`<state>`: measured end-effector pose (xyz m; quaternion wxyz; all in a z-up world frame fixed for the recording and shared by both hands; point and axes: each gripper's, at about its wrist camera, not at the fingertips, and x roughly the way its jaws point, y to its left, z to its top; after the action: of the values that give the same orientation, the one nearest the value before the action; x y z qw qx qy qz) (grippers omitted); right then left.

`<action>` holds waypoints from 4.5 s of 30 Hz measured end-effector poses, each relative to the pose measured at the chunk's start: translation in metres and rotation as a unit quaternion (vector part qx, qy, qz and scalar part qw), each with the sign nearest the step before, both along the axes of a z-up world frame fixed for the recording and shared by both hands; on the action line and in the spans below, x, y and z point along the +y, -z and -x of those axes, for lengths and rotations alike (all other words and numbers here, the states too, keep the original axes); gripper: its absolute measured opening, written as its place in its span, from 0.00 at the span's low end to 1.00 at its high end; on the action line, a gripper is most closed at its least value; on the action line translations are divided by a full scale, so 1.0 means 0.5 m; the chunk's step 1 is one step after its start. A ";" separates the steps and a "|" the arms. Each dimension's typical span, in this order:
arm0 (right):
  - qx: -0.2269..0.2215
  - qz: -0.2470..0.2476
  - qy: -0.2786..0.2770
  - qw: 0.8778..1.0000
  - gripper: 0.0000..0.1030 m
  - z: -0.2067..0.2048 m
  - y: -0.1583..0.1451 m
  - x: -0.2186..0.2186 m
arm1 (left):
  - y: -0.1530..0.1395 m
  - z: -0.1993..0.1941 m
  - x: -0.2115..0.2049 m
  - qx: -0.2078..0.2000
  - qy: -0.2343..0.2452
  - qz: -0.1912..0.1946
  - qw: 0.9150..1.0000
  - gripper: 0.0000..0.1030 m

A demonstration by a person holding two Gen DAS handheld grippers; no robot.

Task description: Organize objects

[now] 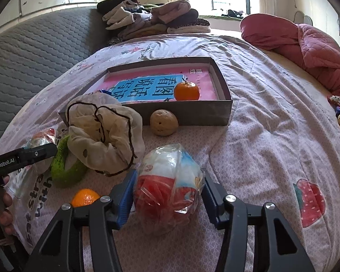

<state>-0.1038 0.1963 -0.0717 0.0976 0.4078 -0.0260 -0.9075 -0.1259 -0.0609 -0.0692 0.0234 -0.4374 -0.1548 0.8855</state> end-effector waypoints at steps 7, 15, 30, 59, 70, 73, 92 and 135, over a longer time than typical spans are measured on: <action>0.012 0.005 0.002 1.000 0.51 -0.005 -0.002 0.003 | 0.004 0.001 -0.001 0.011 0.005 -0.005 1.000 0.56; 0.026 0.010 0.006 1.000 0.51 -0.012 -0.014 0.010 | -0.005 -0.010 -0.003 0.022 0.010 -0.016 1.000 0.55; 0.045 0.016 0.006 0.999 0.51 -0.043 -0.059 0.015 | -0.053 -0.057 0.010 0.055 0.027 0.008 0.998 0.55; 0.109 -0.004 -0.001 0.994 0.51 -0.106 -0.162 -0.016 | -0.166 -0.163 0.080 0.161 0.073 0.088 0.980 0.55; 0.128 -0.018 -0.008 0.992 0.51 -0.121 -0.193 -0.025 | -0.198 -0.180 0.094 0.177 0.075 0.100 0.976 0.55; 0.134 -0.024 -0.011 0.991 0.51 -0.123 -0.201 -0.028 | -0.205 -0.183 0.097 0.182 0.077 0.098 0.975 0.55; 0.149 -0.042 -0.020 0.988 0.51 -0.074 -0.220 -0.026 | -0.228 -0.120 0.115 0.196 0.081 0.106 0.972 0.55; 0.146 -0.080 -0.015 0.986 0.51 0.197 -0.216 -0.008 | -0.219 0.184 0.141 0.162 0.093 0.089 0.978 0.55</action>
<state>-0.2022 0.1921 0.0363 0.0806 0.2781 0.0671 -0.9548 -0.2177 0.0094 0.0402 0.0911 -0.3007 -0.0281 0.9489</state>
